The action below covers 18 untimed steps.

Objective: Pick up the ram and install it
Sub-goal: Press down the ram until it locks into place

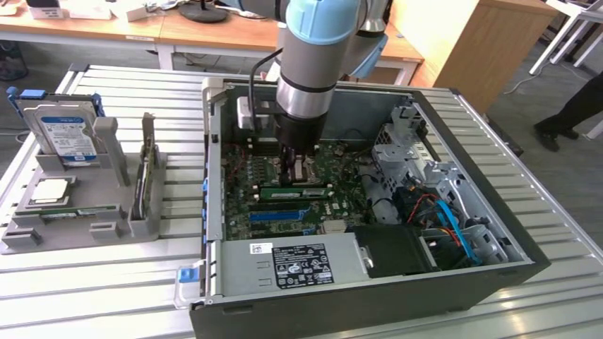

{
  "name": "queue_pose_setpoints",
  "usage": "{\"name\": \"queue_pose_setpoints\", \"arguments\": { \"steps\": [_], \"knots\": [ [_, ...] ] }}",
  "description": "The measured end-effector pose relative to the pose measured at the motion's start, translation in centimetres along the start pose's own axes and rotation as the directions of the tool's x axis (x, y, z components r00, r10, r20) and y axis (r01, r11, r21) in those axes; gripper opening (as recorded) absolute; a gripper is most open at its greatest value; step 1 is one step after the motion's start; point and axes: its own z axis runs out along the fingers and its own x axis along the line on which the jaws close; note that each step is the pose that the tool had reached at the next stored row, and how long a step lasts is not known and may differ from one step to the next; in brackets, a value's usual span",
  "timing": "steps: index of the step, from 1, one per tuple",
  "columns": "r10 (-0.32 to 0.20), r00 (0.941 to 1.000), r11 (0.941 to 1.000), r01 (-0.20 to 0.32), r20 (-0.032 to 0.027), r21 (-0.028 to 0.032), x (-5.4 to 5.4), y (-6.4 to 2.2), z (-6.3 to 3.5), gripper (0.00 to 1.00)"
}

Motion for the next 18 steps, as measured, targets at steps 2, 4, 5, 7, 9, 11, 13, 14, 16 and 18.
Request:
{"name": "queue_pose_setpoints", "arguments": {
  "steps": [2,4,5,7,9,11,13,14,16,18],
  "knots": [
    [0.000,1.0000,1.0000,0.000,-0.0001,-0.0001,0.02,-0.01,0.00,0.11],
    [0.000,1.0000,1.0000,0.000,-0.0003,-0.0002,0.04,-0.01,0.00,0.11],
    [0.000,1.0000,1.0000,0.000,-0.0003,-0.0002,0.05,-0.01,0.01,0.11],
    [0.000,1.0000,1.0000,0.000,0.0001,0.0000,0.05,-0.01,0.11,0.11],
    [0.000,1.0000,1.0000,0.000,-0.0003,-0.0002,0.05,-0.01,0.21,0.11],
    [0.000,1.0000,1.0000,0.000,-0.0004,-0.0002,0.06,-0.01,0.25,0.11],
    [0.000,1.0000,1.0000,0.000,-0.0004,-0.0002,0.05,-0.01,0.25,0.11],
    [0.000,1.0000,1.0000,0.000,-0.0003,-0.0001,0.05,-0.01,0.26,0.11],
    [0.000,1.0000,1.0000,0.000,0.0002,0.0001,0.05,-0.01,0.36,0.11],
    [0.000,1.0000,1.0000,0.000,-0.0002,-0.0001,0.06,-0.01,0.47,0.11]
  ]
}}
